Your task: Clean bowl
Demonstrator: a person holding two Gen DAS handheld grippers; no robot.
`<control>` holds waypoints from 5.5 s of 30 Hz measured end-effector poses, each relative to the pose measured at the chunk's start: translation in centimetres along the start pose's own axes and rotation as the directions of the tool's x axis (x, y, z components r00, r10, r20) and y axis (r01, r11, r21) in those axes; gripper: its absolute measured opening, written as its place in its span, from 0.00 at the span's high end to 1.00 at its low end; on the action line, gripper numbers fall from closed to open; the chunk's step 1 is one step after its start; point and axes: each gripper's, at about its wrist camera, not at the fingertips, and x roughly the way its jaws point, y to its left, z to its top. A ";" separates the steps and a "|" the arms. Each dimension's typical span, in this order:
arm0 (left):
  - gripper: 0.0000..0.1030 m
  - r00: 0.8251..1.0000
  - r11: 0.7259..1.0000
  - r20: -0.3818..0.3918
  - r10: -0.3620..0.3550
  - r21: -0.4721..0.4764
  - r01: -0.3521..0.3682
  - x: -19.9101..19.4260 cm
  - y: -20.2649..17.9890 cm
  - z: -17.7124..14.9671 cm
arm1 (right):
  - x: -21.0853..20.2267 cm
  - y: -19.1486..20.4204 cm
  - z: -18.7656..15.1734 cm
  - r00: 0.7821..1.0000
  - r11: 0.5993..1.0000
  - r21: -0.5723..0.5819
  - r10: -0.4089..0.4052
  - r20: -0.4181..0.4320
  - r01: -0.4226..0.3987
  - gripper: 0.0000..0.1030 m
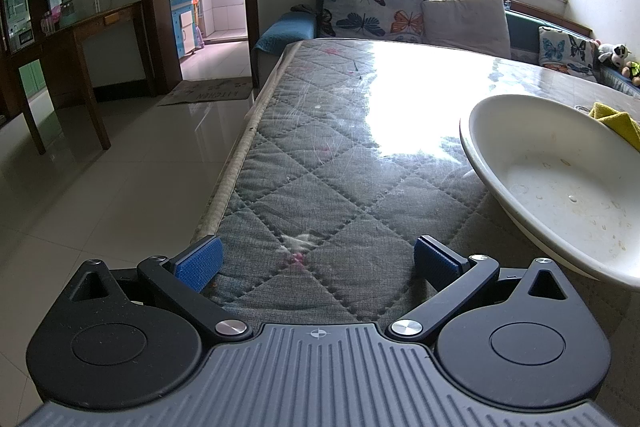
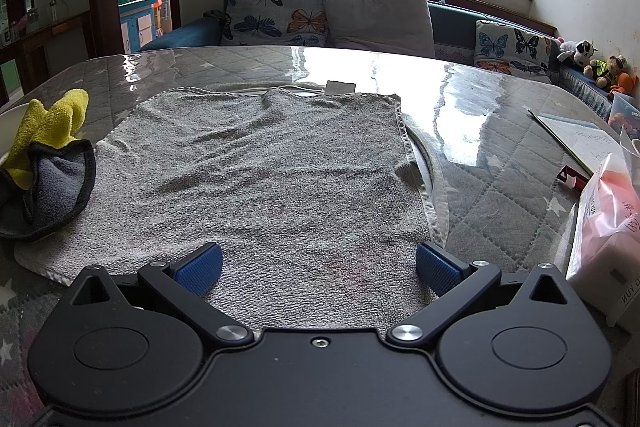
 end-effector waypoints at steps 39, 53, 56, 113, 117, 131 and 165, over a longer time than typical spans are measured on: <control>0.00 1.000 1.000 0.000 0.001 0.002 -0.001 0.1 -0.2 -0.1 | 0.1 0.0 0.1 1.000 1.000 0.001 0.001 -0.002 -0.001 0.00; 0.00 0.998 0.998 -0.019 0.061 -0.034 -0.061 -0.5 -0.1 -0.2 | -0.3 0.8 0.2 1.000 1.000 -0.014 -0.016 0.005 0.016 0.00; 0.01 0.997 0.996 -0.037 0.072 -0.057 -0.074 -1.0 0.0 -0.2 | -0.9 1.7 0.3 1.000 1.000 -0.029 0.003 0.023 -0.002 0.00; 0.16 0.944 0.835 -0.029 -0.330 0.458 0.306 -7.8 -20.0 -0.6 | 0.1 18.1 5.2 0.898 0.820 -0.399 0.440 -0.021 -0.411 0.58; 0.20 0.946 0.819 -0.036 -0.321 0.490 0.297 -7.0 -21.0 -0.8 | 0.2 17.8 5.2 0.891 0.814 -0.398 0.454 -0.019 -0.424 0.59; 0.46 0.949 0.835 -0.109 -0.296 0.453 0.313 -3.3 -22.7 -0.2 | 0.5 18.1 5.3 0.907 0.826 -0.407 0.421 -0.015 -0.390 0.80; 0.77 0.944 0.849 -0.123 -0.306 0.414 0.329 -3.0 -20.9 -0.3 | -5.1 19.4 1.3 0.853 0.778 -0.389 0.520 -0.043 -0.494 0.82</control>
